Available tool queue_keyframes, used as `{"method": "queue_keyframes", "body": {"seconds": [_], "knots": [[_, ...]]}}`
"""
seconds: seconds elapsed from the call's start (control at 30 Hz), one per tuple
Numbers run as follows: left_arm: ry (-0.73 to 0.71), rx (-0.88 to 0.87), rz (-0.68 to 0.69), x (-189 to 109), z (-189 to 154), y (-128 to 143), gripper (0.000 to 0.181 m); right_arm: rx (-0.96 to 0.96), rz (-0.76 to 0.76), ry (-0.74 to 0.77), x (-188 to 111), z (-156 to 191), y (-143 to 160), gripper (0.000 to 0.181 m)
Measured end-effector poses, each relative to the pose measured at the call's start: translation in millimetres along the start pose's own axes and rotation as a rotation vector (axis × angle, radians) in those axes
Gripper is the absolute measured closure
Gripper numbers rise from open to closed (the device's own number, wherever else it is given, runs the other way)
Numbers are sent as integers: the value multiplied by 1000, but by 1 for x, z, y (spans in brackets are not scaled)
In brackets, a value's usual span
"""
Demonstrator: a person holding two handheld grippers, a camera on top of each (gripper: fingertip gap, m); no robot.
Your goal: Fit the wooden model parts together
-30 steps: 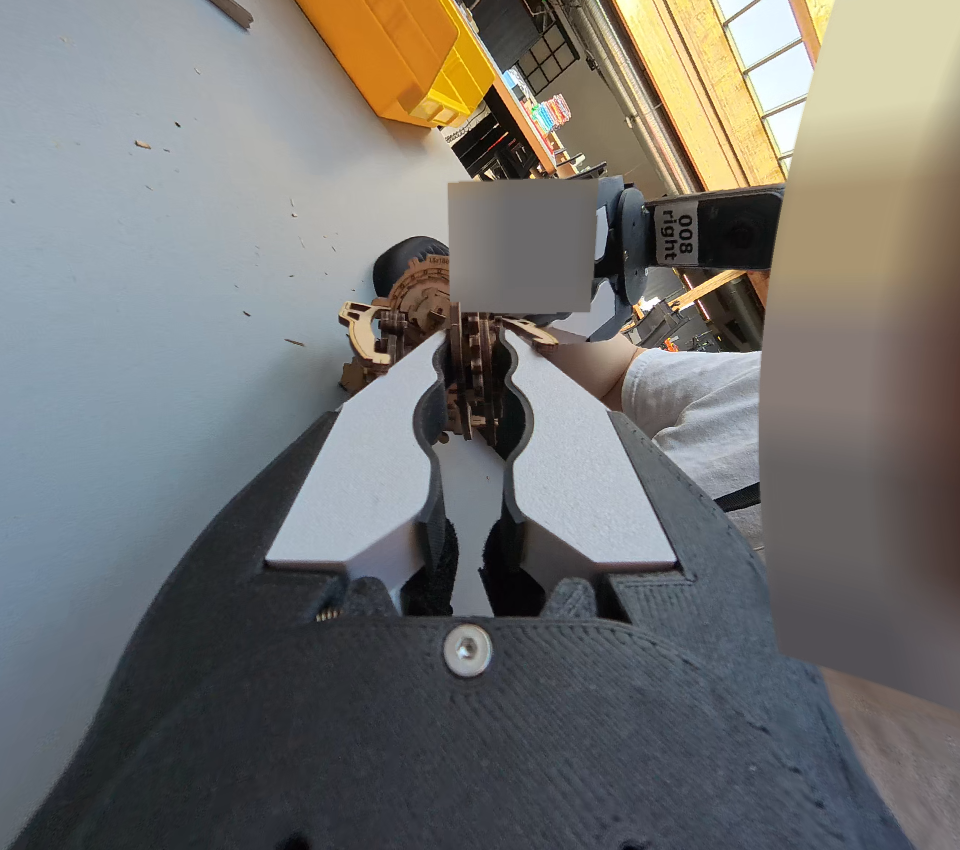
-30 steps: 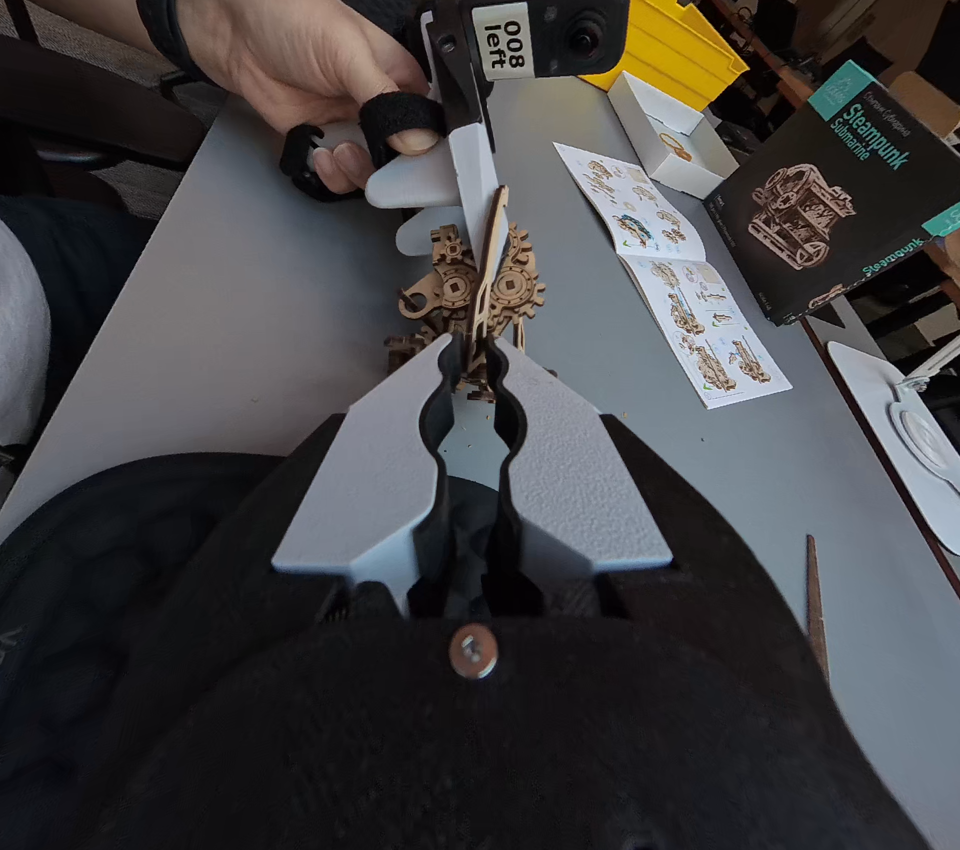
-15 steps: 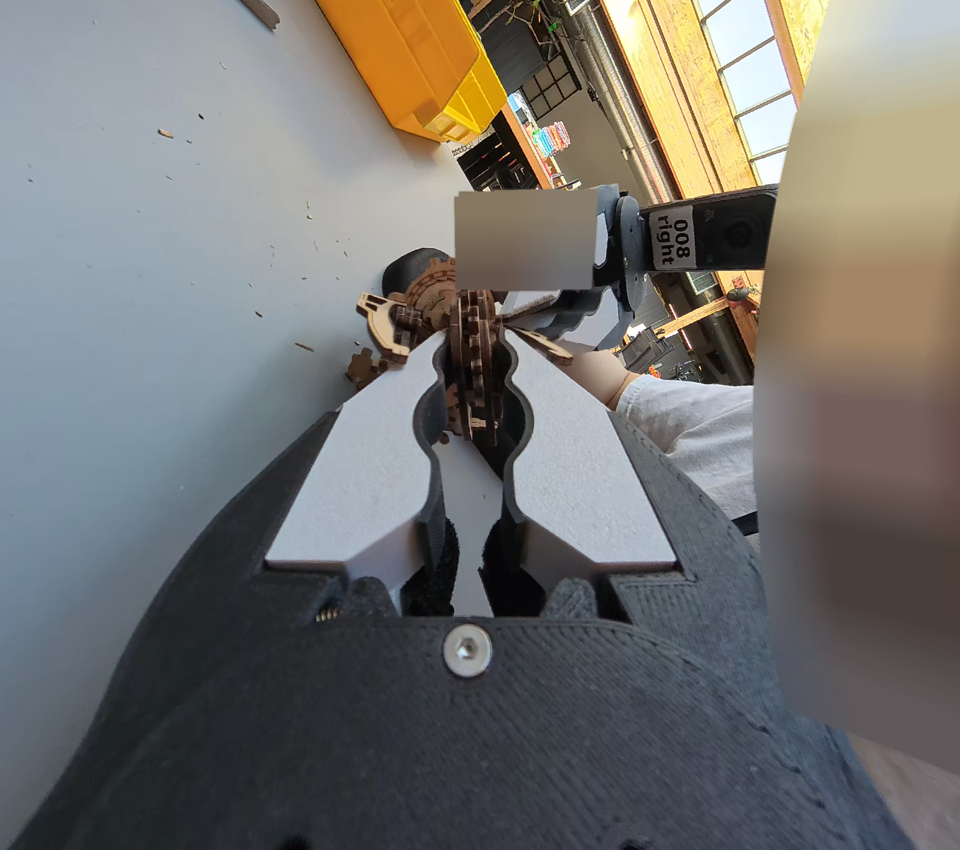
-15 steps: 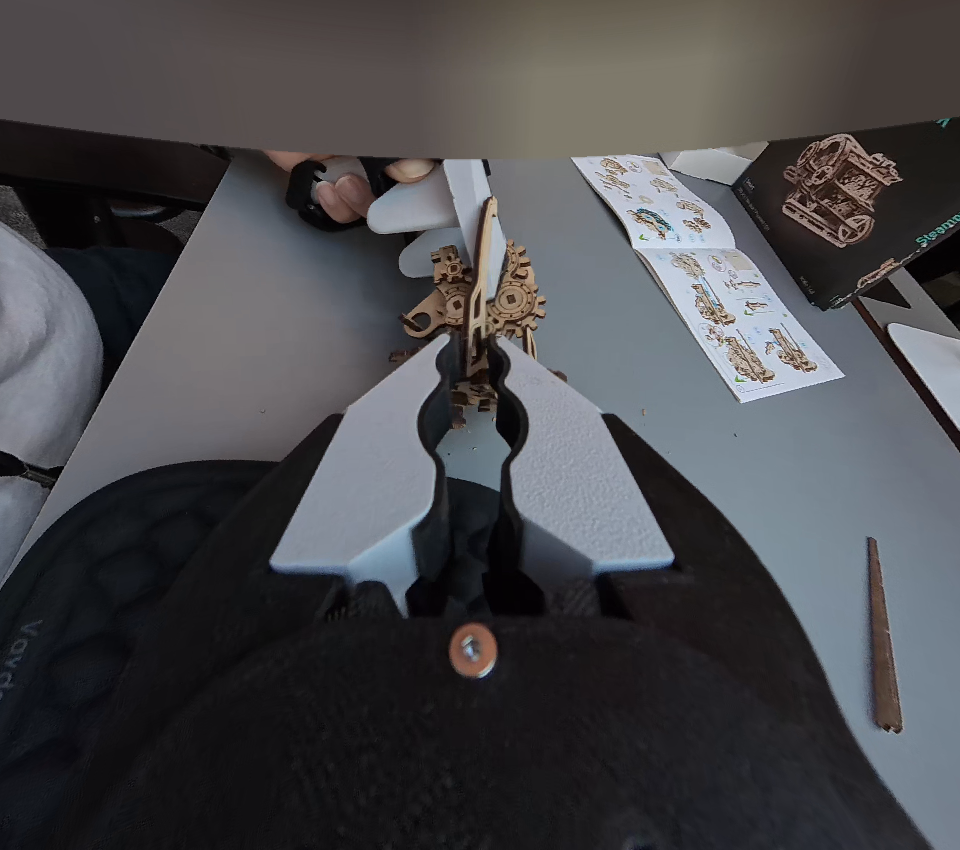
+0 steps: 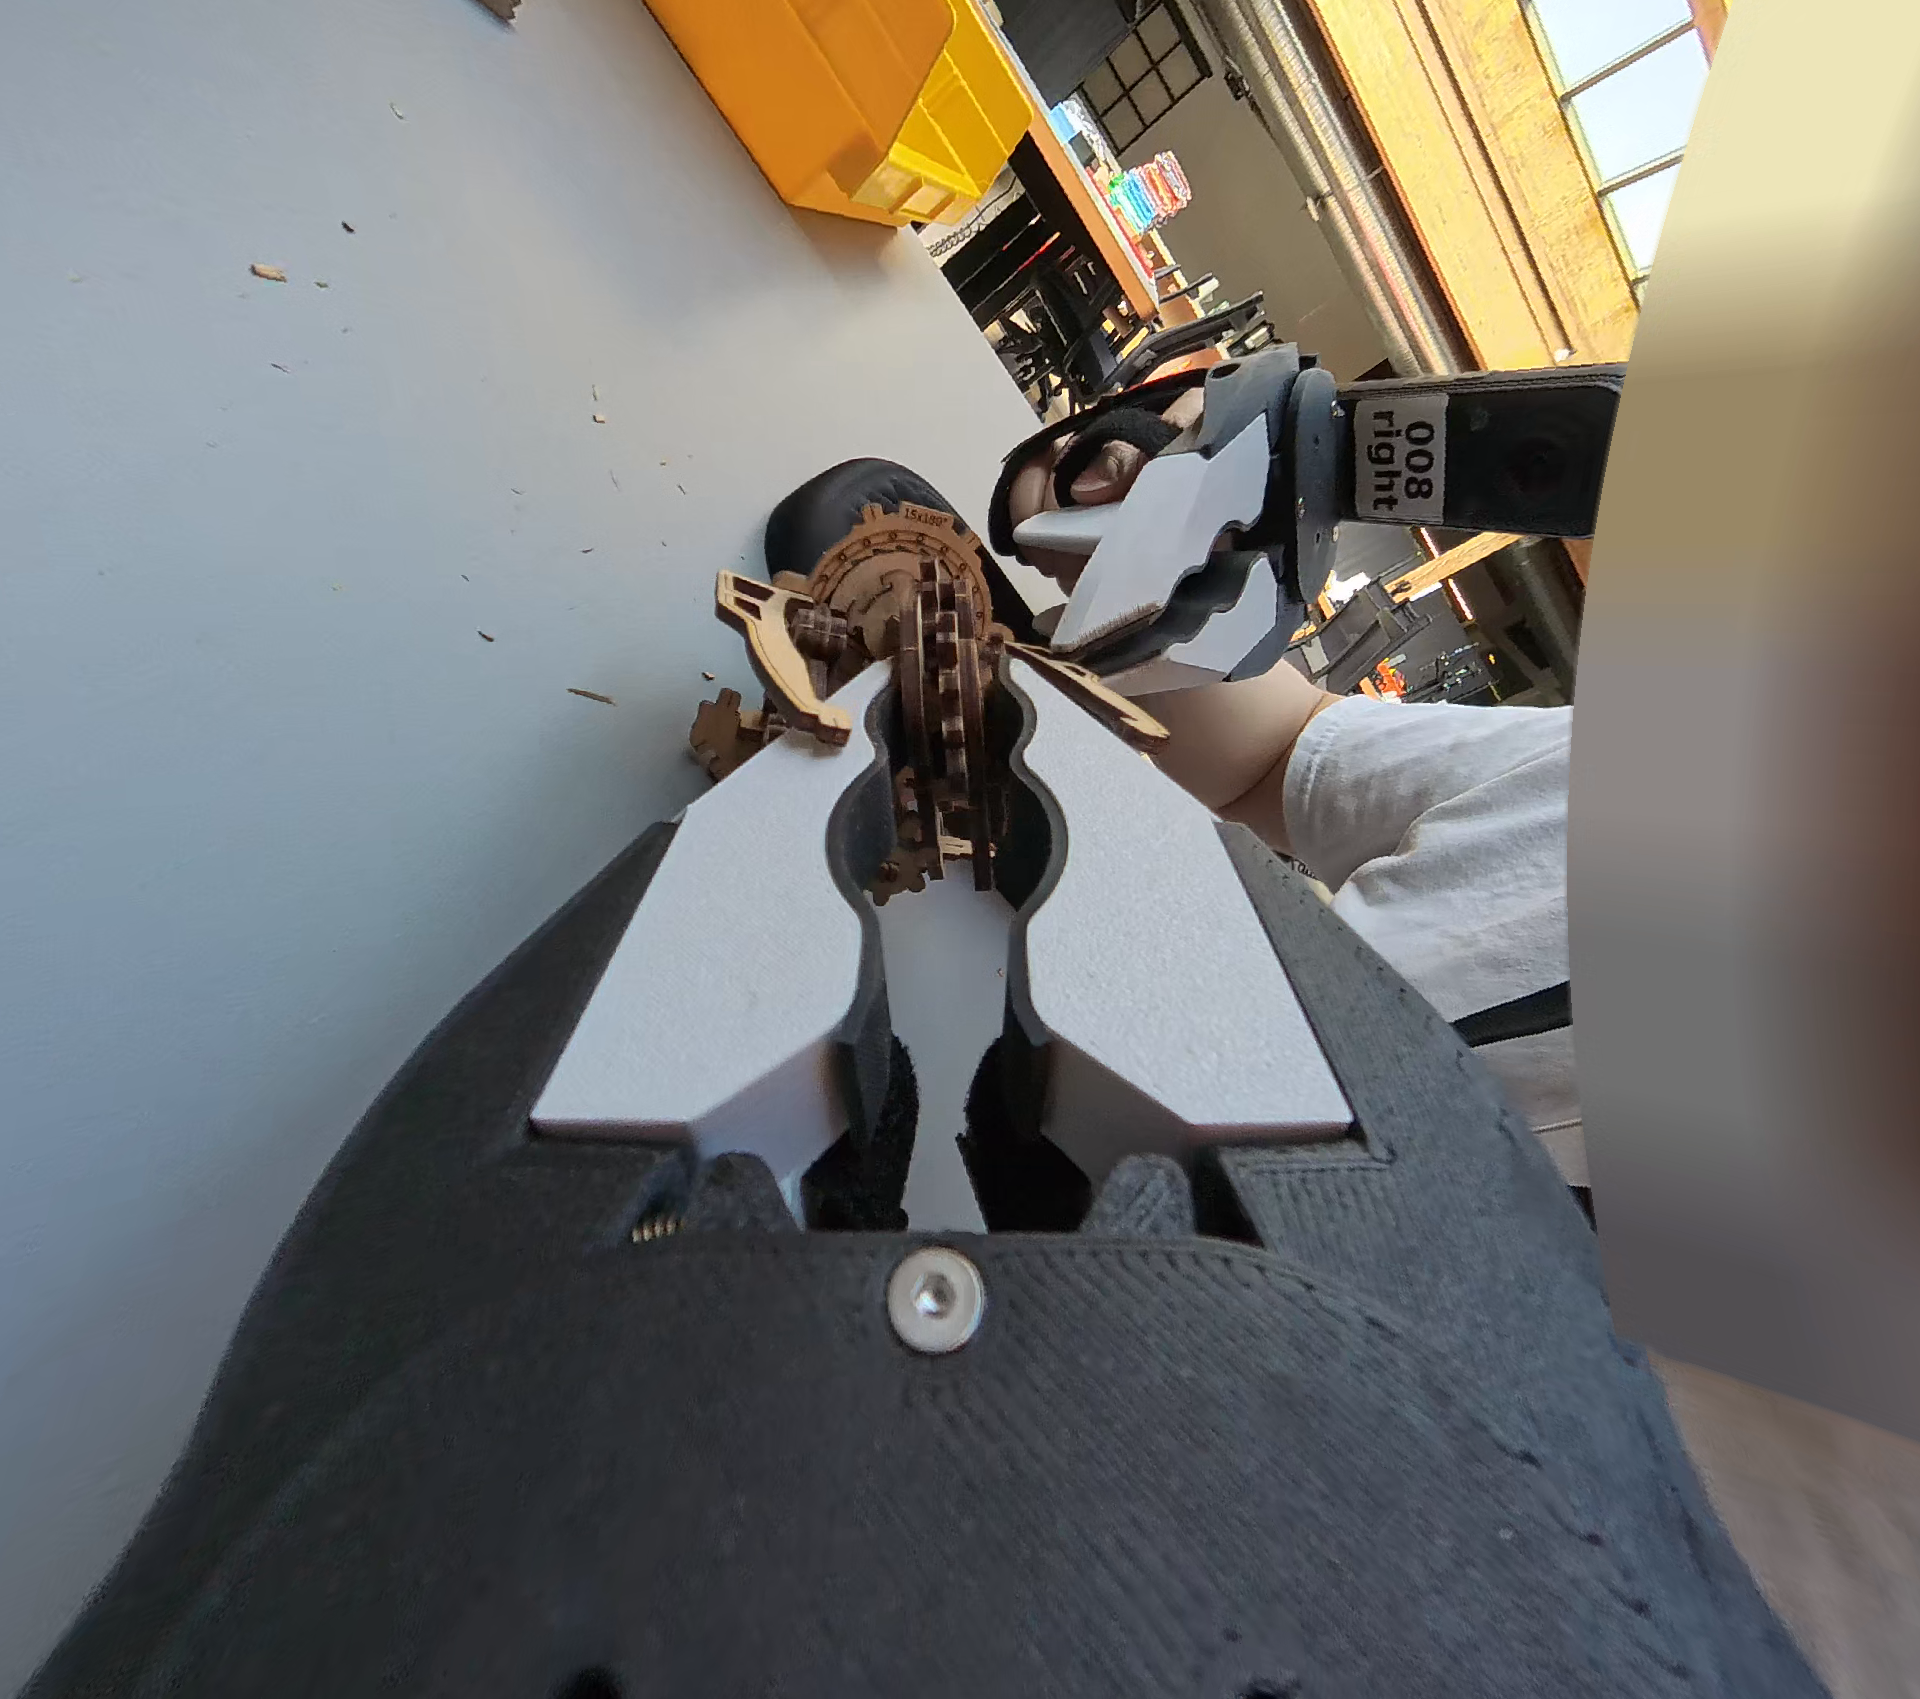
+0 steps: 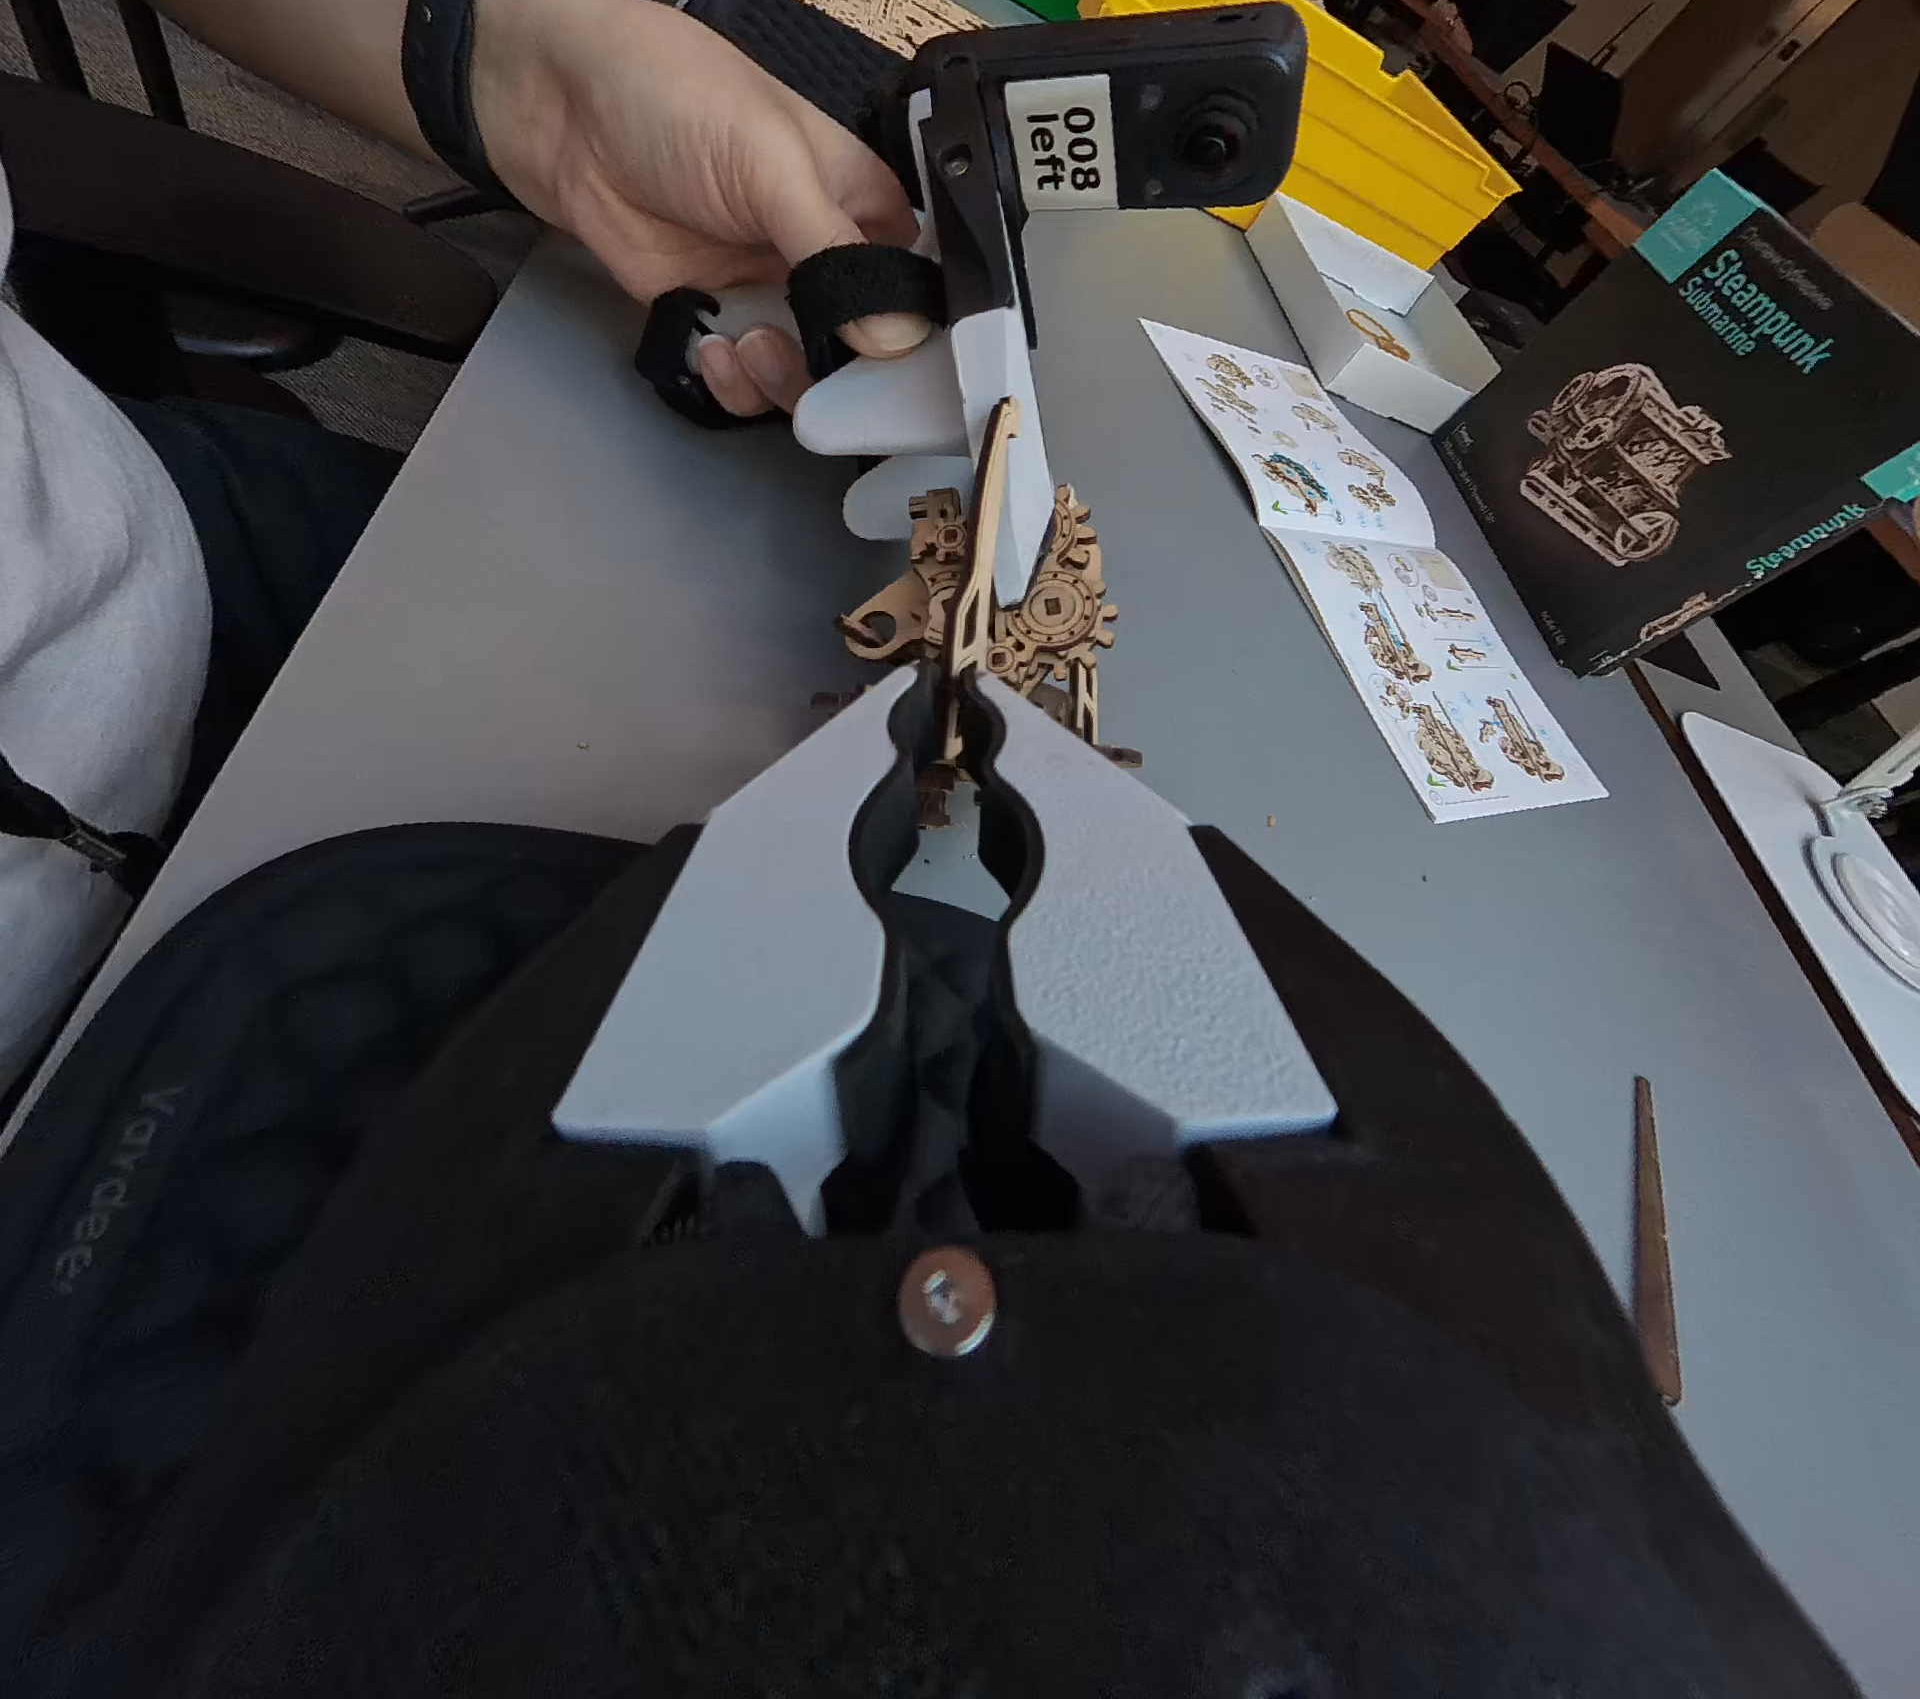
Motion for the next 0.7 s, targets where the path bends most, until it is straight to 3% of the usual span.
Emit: {"method": "queue_keyframes", "body": {"seconds": [0.7], "knots": [[-1, 23, -9, 3, -4, 0, 168, 109, -36, 19, 1, -7, -4, 179]]}}
Point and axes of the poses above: each gripper's, where its closed fingertips meet, x out along the fingers, y out of its underside, z = x × y across the jaws, the point moved 2 cm from there along -x, back along the fingers, and after that the axes turned 6 degrees about x, right-handed, at the moved point
